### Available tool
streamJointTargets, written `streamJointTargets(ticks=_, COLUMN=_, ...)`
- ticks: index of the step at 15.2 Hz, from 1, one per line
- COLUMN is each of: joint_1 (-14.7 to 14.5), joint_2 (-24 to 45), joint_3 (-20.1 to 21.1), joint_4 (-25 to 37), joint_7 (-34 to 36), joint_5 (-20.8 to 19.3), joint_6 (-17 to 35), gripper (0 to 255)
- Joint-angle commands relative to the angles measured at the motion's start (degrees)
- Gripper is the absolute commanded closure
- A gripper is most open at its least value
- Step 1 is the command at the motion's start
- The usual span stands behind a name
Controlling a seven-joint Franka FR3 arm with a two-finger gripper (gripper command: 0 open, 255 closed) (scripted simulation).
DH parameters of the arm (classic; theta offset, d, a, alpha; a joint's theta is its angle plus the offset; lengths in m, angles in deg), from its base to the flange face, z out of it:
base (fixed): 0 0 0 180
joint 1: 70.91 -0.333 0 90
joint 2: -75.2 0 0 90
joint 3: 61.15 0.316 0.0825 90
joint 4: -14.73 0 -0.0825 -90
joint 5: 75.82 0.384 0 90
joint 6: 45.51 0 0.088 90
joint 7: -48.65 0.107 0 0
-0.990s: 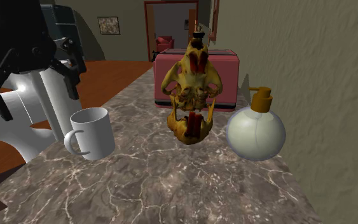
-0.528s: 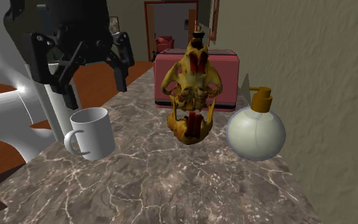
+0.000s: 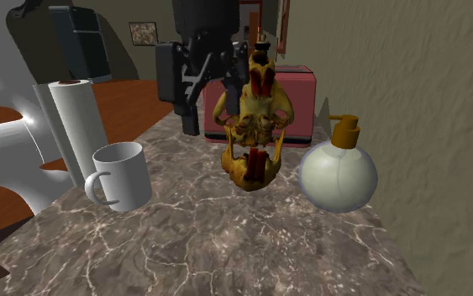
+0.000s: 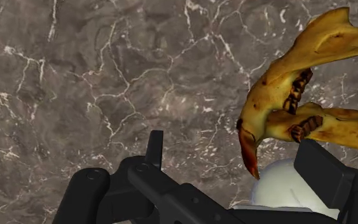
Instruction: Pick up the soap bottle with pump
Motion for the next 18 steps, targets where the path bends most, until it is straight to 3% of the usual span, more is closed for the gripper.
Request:
streamJointTargets(ticks=1, joint_1=-0.27, joint_2=3.84, joint_3=1.61, joint_4=3.53, joint_7=2.25, joint_5=-0.68, joint_6=0.46, gripper=0)
streamJointTargets(ticks=9, joint_1=-3.32, joint_2=21.38, joint_3=7.38, joint_4=22.6, joint_7=12.23, joint_5=-6.73, joint_6=-1.49, gripper=0)
streamJointTargets(ticks=15, joint_1=-9.41, joint_2=37.44, joint_3=9.37, joint_4=43.28, joint_7=18.64, joint_5=-13.99, joint_6=-7.28, gripper=0)
streamJointTargets(ticks=18, joint_1=-8.97, joint_2=36.53, joint_3=9.19, joint_4=39.63, joint_7=18.63, joint_5=-13.56, joint_6=-4.48, gripper=0)
